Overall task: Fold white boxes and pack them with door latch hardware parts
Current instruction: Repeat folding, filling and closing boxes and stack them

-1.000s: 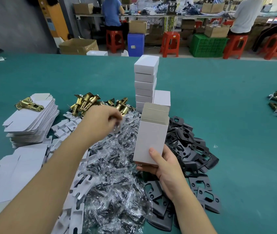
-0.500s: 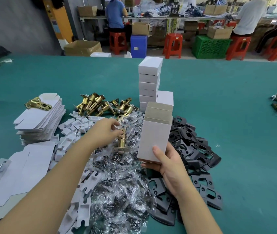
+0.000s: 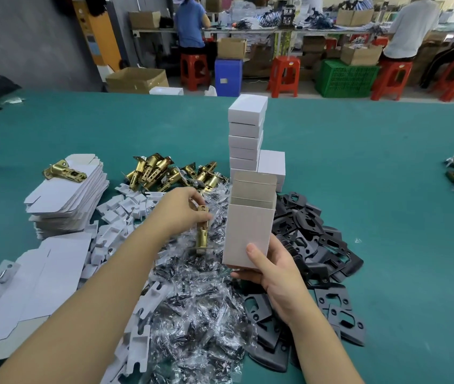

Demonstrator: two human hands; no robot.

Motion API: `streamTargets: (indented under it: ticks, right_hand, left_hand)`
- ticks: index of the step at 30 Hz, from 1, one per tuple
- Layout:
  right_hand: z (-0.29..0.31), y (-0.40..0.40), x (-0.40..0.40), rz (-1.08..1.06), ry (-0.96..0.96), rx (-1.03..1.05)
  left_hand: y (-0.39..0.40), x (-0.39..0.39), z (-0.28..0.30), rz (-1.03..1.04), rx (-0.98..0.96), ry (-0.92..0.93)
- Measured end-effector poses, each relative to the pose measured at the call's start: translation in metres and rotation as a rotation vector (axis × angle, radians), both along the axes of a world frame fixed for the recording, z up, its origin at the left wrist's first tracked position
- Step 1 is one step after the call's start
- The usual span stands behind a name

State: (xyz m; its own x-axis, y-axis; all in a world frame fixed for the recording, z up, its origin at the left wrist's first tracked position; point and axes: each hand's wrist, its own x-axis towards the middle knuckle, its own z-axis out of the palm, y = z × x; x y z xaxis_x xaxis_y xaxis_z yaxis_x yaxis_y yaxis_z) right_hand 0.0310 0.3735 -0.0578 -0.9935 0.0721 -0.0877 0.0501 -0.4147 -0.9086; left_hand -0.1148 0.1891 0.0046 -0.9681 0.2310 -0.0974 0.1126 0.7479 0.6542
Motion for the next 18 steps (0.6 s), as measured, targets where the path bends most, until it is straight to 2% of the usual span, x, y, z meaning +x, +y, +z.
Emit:
streamTargets:
  ticks: [2,4,7,10,14,18]
  right_hand:
    - [0.000,0.000,0.000,0.007,0.005,-0.005]
    - [-0.001,0.000,0.000,0.009,0.002,-0.001]
    - [-0.002,0.000,0.000,0.003,0.005,0.001]
    - [-0.001,0.001,0.000,-0.004,0.012,-0.012]
    - [-0.001,0.000,0.001,0.035,0.009,0.024]
    - [0.001,-0.002,0.004,0.109,0.031,0.063]
  left_hand:
    - [-0.005,0.010,0.015,-0.058,0.053,-0.011]
    - [-0.009,0.021,0.031,-0.139,-0.029,-0.011]
    - [-0.012,0.037,0.056,-0.189,-0.182,0.086]
    - [-0.026,0.047,0.087,-0.150,-0.182,0.238]
    - [-0.052,0.060,0.127,-0.058,0.209,0.461]
    - [-0.034,0.070,0.134,-0.094,0.515,0.482]
